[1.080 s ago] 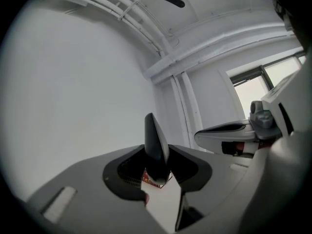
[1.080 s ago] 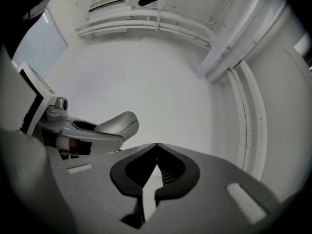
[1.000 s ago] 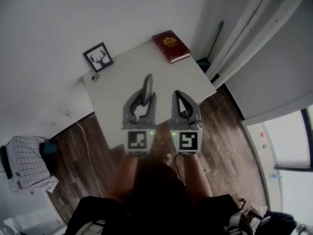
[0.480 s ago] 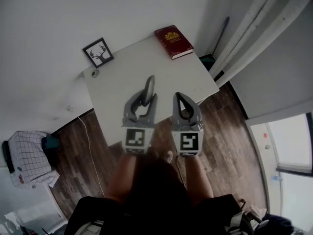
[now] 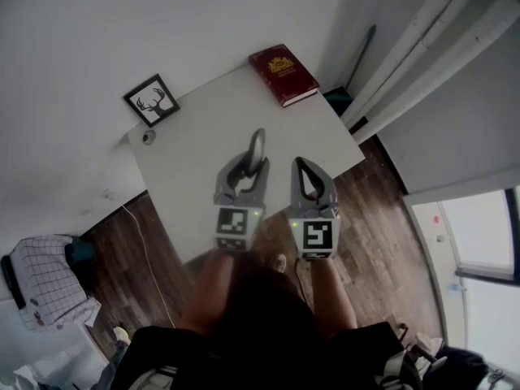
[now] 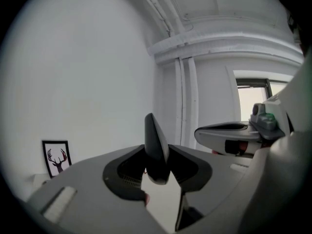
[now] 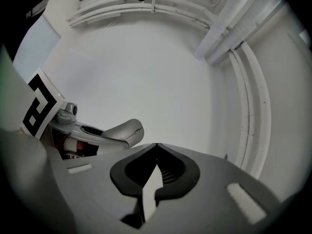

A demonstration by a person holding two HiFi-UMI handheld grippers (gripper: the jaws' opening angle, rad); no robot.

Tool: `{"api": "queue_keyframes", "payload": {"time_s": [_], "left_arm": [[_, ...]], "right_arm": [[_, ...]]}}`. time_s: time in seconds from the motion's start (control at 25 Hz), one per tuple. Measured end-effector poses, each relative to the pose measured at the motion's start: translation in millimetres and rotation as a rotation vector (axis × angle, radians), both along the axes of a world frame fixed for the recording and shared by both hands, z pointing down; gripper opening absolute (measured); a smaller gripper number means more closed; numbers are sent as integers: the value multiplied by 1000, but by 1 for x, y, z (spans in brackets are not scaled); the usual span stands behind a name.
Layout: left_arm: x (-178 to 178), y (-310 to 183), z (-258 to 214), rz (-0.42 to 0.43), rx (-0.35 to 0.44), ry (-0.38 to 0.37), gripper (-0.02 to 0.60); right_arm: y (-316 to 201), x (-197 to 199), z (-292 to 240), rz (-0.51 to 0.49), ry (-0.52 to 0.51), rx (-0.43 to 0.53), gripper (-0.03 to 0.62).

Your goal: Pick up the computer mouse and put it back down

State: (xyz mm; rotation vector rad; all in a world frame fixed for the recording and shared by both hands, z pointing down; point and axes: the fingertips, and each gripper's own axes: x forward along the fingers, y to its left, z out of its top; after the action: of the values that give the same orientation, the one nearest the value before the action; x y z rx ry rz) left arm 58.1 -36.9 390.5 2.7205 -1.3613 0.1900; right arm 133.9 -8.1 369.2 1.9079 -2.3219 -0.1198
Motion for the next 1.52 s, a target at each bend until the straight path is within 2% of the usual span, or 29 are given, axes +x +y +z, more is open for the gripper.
{"api": "queue_keyframes", "payload": {"time_s": [0.12,0.24,0.56,0.68,0.96,1.2,1.52], "left_arm": [[-5,-23,8,26,-54,48,141],[-14,-48,14,27,-59,78,140],[-19,-87,28,54,-126,94,141],[-17,-100,40,40,-148,99,141],[-4,-146,76,-20,-180,46,140],[11,-184,106,-57,-237,34,140],[33,-222,165,-70,-368,47,141]], "right_arm": [[-23,-11,6,3,9,-22,14],[-43,-18,9,14,13,-33,14],[-76,-28,18,6,58,-77,14],[-96,-29,27,-14,34,-95,14],[-154,-19,61,-100,15,-155,14],[-191,-5,86,-152,-11,-202,14],[-220,19,111,-174,-14,-250,14]]}}
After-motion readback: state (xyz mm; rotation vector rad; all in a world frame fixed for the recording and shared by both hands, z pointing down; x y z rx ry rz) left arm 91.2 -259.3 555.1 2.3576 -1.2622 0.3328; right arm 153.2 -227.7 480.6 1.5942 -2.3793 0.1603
